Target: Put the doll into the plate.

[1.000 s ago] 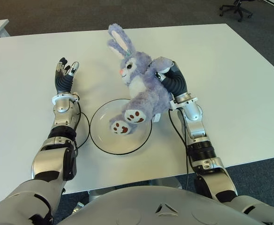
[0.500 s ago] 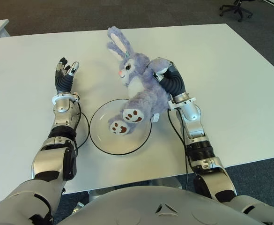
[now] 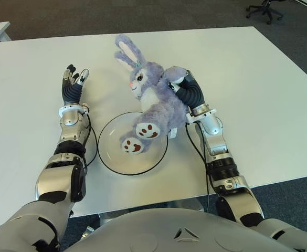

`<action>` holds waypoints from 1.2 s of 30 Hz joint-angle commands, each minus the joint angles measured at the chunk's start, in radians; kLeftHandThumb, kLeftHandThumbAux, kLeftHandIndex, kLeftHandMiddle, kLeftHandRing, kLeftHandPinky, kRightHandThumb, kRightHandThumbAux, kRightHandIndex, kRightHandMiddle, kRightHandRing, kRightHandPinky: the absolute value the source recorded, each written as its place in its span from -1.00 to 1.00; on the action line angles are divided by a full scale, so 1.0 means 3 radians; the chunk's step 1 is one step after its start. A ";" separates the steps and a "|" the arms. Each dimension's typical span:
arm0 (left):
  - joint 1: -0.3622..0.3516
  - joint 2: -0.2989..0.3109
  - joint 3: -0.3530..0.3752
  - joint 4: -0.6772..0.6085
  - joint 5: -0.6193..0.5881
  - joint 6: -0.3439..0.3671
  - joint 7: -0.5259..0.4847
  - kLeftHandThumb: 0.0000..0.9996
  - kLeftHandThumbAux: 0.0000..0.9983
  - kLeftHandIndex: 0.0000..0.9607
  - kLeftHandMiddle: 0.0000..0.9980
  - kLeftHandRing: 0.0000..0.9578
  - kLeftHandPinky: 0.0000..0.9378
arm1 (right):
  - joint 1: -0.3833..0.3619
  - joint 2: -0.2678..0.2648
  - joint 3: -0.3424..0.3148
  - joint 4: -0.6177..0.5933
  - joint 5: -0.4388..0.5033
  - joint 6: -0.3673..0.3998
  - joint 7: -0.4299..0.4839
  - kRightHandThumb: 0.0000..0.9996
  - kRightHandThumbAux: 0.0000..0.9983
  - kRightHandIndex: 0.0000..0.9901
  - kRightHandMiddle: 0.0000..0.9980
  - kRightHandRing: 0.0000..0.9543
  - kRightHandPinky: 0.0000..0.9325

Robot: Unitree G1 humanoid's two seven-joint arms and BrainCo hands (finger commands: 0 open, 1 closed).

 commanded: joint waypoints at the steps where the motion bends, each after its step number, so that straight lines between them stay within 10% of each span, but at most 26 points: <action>1: 0.0347 -0.0265 -0.0059 0.0290 0.0033 0.0239 0.0028 -1.00 0.02 -1.00 -0.89 -0.83 -0.75 | 0.0053 0.0057 0.0049 0.0057 -0.0025 0.0064 0.0007 0.70 0.34 -0.18 0.18 0.52 0.53; 36: 0.0333 -0.0257 -0.0049 0.0352 0.0023 0.0232 0.0010 -1.00 0.05 -1.00 -0.89 -0.82 -0.75 | -0.0046 0.0114 0.0041 0.0262 -0.0178 -0.0170 -0.0202 0.70 0.34 -0.18 0.16 0.49 0.50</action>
